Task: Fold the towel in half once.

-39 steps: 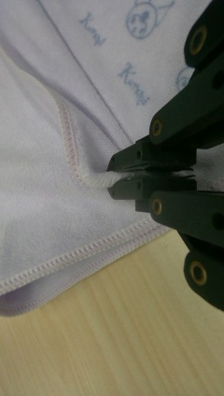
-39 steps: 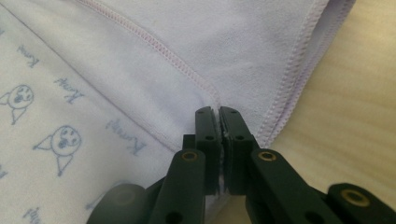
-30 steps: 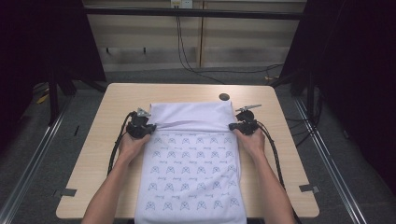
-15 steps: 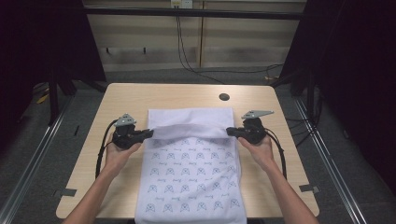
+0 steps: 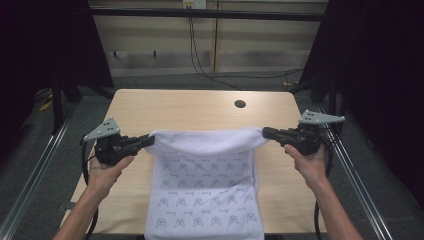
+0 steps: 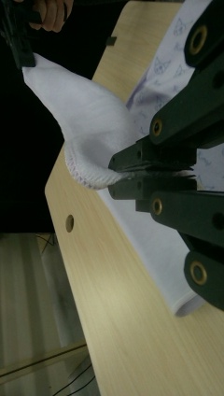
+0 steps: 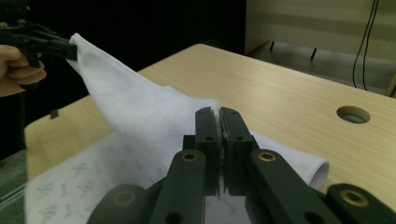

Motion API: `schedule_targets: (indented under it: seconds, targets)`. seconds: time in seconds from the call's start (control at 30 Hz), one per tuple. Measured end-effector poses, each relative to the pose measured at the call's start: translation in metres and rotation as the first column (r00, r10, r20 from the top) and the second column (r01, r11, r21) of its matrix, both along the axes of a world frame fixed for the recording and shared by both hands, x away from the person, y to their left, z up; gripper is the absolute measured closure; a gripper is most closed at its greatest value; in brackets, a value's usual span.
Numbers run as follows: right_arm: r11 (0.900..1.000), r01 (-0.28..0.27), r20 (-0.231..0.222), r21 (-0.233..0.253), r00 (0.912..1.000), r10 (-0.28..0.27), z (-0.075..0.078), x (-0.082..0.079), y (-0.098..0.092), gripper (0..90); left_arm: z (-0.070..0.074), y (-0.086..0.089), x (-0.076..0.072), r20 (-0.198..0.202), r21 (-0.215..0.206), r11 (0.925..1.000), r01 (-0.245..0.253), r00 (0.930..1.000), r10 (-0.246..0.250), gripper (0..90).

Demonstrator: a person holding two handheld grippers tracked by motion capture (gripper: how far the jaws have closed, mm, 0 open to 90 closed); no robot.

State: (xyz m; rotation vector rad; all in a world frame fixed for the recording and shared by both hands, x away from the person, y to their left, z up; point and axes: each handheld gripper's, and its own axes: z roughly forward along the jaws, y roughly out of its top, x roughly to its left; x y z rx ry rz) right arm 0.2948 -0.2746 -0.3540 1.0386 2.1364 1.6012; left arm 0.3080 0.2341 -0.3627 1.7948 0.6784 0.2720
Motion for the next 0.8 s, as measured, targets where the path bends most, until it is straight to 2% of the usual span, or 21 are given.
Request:
schedule_targets:
  seconds: [0.07,0.13,0.2,0.23,0.3,0.4,0.43,0.47,0.5,0.53,0.57,0.6,0.63,0.67,0.7,0.73,0.77,0.8]
  targets:
    - [1.000,-0.007,0.028,0.012,0.9996,0.006,0.012,-0.012,-0.004,87.1,0.010,0.004,-0.011,0.029,-0.007,1.0000,0.006,0.9996,-0.006,86.8]
    - [1.000,-0.020,0.056,0.009,0.9983,0.019,0.023,-0.026,-0.007,87.0,0.018,0.008,-0.021,0.040,-0.019,0.9996,0.022,0.9990,-0.022,86.7]
    - [0.999,-0.044,0.069,0.021,0.9967,0.042,0.031,-0.040,-0.009,87.0,0.021,0.010,-0.033,0.056,-0.006,0.9993,0.038,0.9977,-0.038,86.7]
    - [0.998,-0.054,0.074,0.019,0.9959,0.052,0.031,-0.047,-0.009,87.0,0.019,0.011,-0.039,0.051,0.009,0.9990,0.044,0.9977,-0.044,86.7]
    - [0.997,-0.073,0.059,-0.013,0.9955,0.074,0.025,-0.062,-0.007,87.0,0.009,0.011,-0.048,0.023,0.041,0.9976,0.056,0.9981,-0.057,86.6]
    - [0.993,-0.104,0.001,-0.059,0.9945,0.104,0.001,-0.082,-0.004,86.9,-0.018,0.010,-0.060,-0.048,0.082,0.9928,0.087,0.9953,-0.084,86.5]
    - [0.991,-0.117,-0.018,-0.062,0.9931,0.116,-0.008,-0.088,-0.004,86.9,-0.028,0.010,-0.064,-0.062,0.107,0.9897,0.096,0.9940,-0.090,86.5]
    - [0.990,-0.133,-0.045,-0.049,0.9904,0.131,-0.019,-0.093,-0.004,86.9,-0.048,0.010,-0.070,-0.118,0.105,0.9865,0.125,0.9866,-0.113,86.5]
    - [0.990,-0.133,-0.045,-0.049,0.9904,0.131,-0.019,-0.093,-0.004,86.9,-0.048,0.010,-0.070,-0.118,0.105,0.9865,0.125,0.9866,-0.113,86.2]
    - [0.985,-0.149,-0.100,-0.082,0.9850,0.141,-0.041,-0.103,-0.003,86.6,-0.058,0.010,-0.074,-0.141,0.114,0.9838,0.139,0.9824,-0.123,86.2]
    - [0.982,-0.160,-0.126,-0.097,0.9810,0.148,-0.052,-0.107,-0.003,86.3,-0.068,0.009,-0.078,-0.165,0.130,0.9782,0.162,0.9763,-0.140,86.2]
    - [0.979,-0.184,-0.156,-0.088,0.9732,0.168,-0.062,-0.111,-0.004,85.9,-0.068,0.009,-0.078,-0.165,0.130,0.9782,0.162,0.9763,-0.140,86.1]
    - [0.978,-0.193,-0.188,-0.077,0.9662,0.176,-0.074,-0.115,-0.005,85.3,-0.086,0.007,-0.086,-0.209,0.151,0.9706,0.187,0.9657,-0.154,85.9]
    - [0.976,-0.203,-0.207,-0.078,0.9610,0.183,-0.081,-0.118,-0.006,84.5,-0.094,0.006,-0.089,-0.238,0.150,0.9669,0.206,0.9568,-0.167,85.8]
    - [0.972,-0.220,-0.237,-0.081,0.9516,0.196,-0.088,-0.121,-0.006,81.5,-0.100,0.006,-0.093,-0.270,0.162,0.9577,0.238,0.9443,-0.188,85.5]
    - [0.967,-0.234,-0.259,-0.102,0.9446,0.201,-0.094,-0.124,-0.005,76.7,-0.105,0.006,-0.096,-0.301,0.171,0.9455,0.277,0.9285,-0.217,84.4]
    - [0.958,-0.265,-0.290,-0.110,0.9305,0.224,-0.098,-0.127,-0.005,74.7,-0.108,0.007,-0.101,-0.302,0.170,0.9428,0.286,0.9259,-0.227,83.4]
    - [0.955,-0.282,-0.305,-0.095,0.9213,0.241,-0.101,-0.131,-0.006,74.6,-0.109,0.007,-0.106,-0.305,0.160,0.9350,0.317,0.9166,-0.258,83.2]
